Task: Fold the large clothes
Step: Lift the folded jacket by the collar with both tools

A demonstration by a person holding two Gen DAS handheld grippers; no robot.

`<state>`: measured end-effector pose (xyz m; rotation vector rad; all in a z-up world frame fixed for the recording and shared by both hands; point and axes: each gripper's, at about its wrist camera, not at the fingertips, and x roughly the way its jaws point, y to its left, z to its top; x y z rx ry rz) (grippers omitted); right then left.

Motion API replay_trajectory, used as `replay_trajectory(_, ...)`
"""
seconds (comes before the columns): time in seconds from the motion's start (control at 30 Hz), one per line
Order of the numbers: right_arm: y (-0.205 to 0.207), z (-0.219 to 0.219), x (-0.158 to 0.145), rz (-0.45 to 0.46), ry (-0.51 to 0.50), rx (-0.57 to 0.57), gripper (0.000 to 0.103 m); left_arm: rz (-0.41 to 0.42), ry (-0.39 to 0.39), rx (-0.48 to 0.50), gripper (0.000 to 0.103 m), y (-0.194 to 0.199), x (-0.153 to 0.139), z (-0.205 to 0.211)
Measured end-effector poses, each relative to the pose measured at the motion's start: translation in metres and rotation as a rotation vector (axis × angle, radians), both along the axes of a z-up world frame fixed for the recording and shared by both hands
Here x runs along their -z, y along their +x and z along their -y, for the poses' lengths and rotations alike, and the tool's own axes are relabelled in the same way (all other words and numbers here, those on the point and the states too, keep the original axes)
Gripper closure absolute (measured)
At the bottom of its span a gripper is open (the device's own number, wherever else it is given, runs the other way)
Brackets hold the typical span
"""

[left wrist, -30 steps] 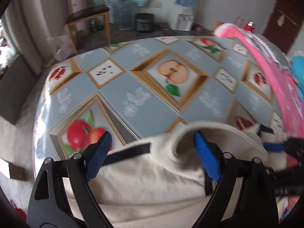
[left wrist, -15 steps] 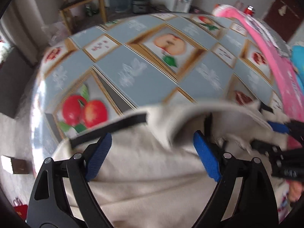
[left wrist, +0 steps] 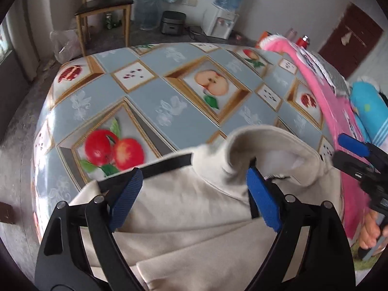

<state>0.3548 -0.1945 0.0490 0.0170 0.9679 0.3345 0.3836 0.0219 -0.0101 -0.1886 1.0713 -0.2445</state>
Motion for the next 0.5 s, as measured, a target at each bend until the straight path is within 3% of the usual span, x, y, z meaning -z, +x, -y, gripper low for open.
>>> replay_trajectory(0.1, 0.018, -0.012, 0.009, -0.124, 0.199, -0.067, 0.038, -0.023, 0.010, -0.041, 0.019, 0.010, 0.008, -0.010)
replay_trajectory(0.2, 0.045, -0.023, 0.037, -0.302, 0.359, -0.055, 0.042, -0.046, -0.011, -0.070, 0.019, 0.015, 0.019, -0.022)
replay_trajectory(0.37, 0.077, -0.034, 0.074, -0.424, 0.375, 0.081, 0.046, -0.076, -0.028, -0.076, 0.019, 0.014, 0.033, -0.032)
replay_trajectory(0.5, 0.091, -0.045, 0.084, -0.411, 0.342, 0.120, 0.046, -0.069, -0.001, -0.040, 0.019, 0.011, 0.034, -0.030)
